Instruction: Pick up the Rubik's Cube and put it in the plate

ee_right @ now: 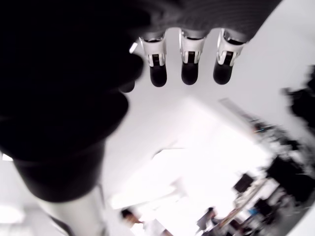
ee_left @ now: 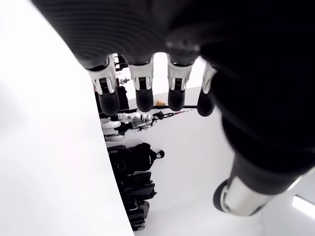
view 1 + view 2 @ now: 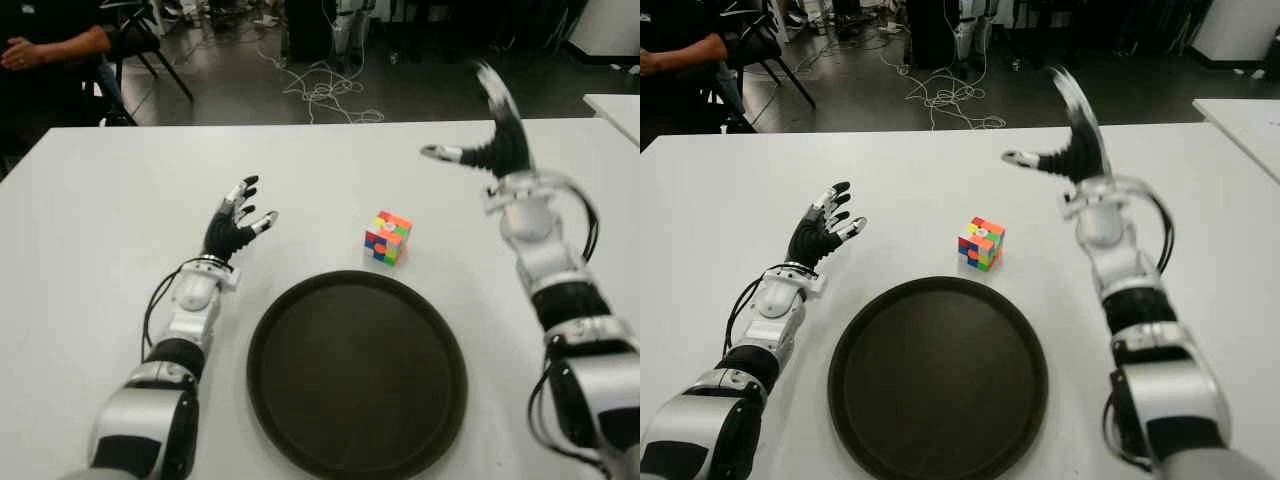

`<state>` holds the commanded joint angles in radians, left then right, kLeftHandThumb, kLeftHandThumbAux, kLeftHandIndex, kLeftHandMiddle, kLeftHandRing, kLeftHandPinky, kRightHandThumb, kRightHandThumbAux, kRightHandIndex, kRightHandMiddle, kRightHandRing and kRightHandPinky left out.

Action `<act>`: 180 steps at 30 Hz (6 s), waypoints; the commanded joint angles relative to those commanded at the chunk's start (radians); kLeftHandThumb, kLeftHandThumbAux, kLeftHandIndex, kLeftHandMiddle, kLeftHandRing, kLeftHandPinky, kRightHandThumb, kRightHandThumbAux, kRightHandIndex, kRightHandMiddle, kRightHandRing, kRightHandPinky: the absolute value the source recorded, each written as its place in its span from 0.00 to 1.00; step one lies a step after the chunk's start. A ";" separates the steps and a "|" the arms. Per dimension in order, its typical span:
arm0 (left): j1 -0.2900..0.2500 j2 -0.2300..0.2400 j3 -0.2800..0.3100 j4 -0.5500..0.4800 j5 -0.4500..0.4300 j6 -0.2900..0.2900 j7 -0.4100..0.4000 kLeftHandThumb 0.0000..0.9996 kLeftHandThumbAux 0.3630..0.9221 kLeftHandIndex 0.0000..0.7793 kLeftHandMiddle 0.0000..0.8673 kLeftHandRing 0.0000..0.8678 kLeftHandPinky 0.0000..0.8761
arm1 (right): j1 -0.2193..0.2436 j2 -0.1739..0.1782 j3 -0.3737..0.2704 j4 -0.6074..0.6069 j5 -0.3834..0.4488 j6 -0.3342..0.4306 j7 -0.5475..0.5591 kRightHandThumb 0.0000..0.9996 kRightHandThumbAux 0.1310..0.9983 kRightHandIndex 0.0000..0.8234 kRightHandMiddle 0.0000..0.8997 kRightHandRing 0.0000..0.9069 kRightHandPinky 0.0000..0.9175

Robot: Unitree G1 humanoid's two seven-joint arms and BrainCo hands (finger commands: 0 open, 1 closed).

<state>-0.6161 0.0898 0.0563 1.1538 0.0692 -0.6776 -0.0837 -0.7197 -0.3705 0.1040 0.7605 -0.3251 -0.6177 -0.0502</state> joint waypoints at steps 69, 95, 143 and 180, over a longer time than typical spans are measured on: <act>-0.001 0.000 0.005 -0.005 -0.024 0.007 -0.026 0.00 0.76 0.00 0.00 0.00 0.00 | -0.087 -0.136 0.225 -0.055 -0.123 0.131 0.548 0.00 0.78 0.04 0.07 0.05 0.04; 0.000 -0.026 0.047 -0.019 -0.061 -0.004 0.003 0.00 0.84 0.00 0.02 0.00 0.00 | -0.144 -0.050 0.336 -0.013 -0.275 0.174 0.420 0.00 0.66 0.03 0.08 0.07 0.05; 0.008 -0.041 0.066 -0.037 -0.075 -0.017 0.008 0.00 0.84 0.05 0.07 0.04 0.02 | -0.164 0.034 0.417 0.240 -0.354 0.202 0.261 0.00 0.73 0.07 0.08 0.08 0.08; 0.006 -0.032 0.046 -0.023 -0.037 -0.018 0.042 0.00 0.75 0.04 0.06 0.02 0.00 | -0.165 0.045 0.445 0.261 -0.362 0.218 0.220 0.00 0.76 0.08 0.09 0.10 0.09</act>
<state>-0.6101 0.0574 0.1028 1.1309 0.0318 -0.6954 -0.0413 -0.8844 -0.3258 0.5493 1.0220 -0.6870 -0.3996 0.1703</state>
